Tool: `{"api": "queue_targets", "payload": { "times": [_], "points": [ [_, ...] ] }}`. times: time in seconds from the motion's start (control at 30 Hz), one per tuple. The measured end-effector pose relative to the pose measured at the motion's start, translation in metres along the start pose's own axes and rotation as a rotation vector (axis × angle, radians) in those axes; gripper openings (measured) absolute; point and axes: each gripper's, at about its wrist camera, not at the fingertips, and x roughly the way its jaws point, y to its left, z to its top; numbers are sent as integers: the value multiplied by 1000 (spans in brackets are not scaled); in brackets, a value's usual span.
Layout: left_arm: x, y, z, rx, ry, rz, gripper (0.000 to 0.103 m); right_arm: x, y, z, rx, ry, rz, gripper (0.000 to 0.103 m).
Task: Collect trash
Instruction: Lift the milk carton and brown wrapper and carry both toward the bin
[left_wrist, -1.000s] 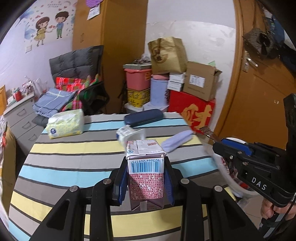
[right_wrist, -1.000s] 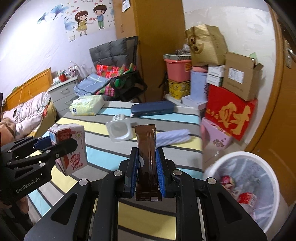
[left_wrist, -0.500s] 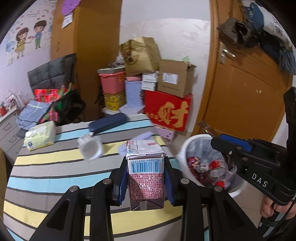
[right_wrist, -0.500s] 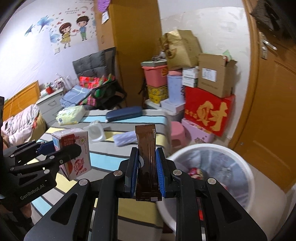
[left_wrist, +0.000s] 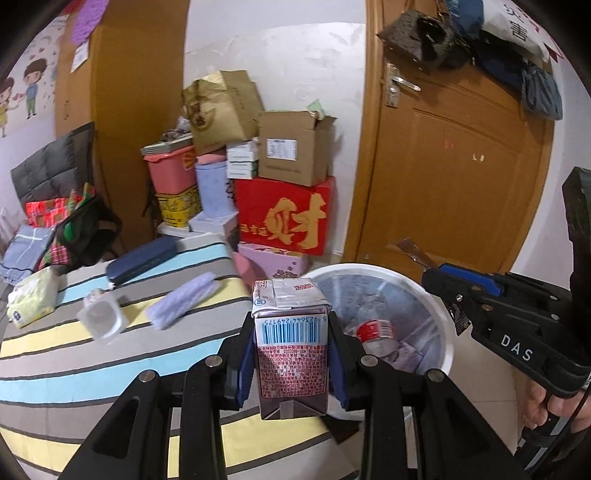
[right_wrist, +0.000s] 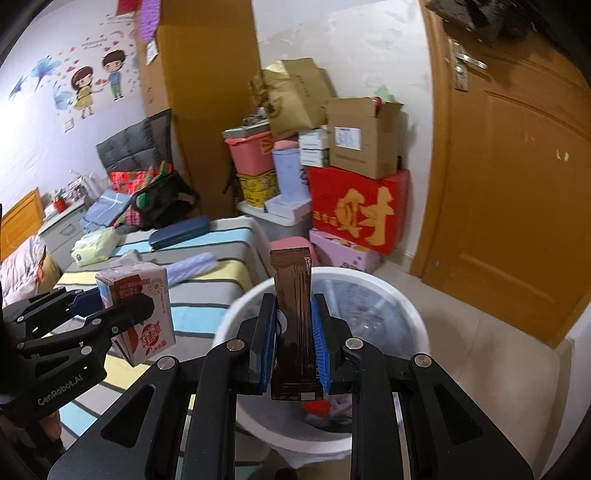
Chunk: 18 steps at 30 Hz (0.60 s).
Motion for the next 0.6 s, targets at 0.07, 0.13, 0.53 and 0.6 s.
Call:
{"api": "queue_targets", "payload": {
  "times": [0.07, 0.13, 0.53, 0.6],
  "points": [
    [6, -10, 0, 10, 11, -11, 35, -1, -7, -2, 7, 2, -23, 20],
    [10, -18, 0, 26, 15, -13, 35, -1, -12, -4, 16, 10, -31, 20],
    [47, -43, -5, 57, 85, -40, 35, 12, -42, -15, 79, 72, -78, 20],
    [55, -43, -5, 54, 99, -36, 35, 17, -45, -17, 82, 85, -81, 20]
  ]
}}
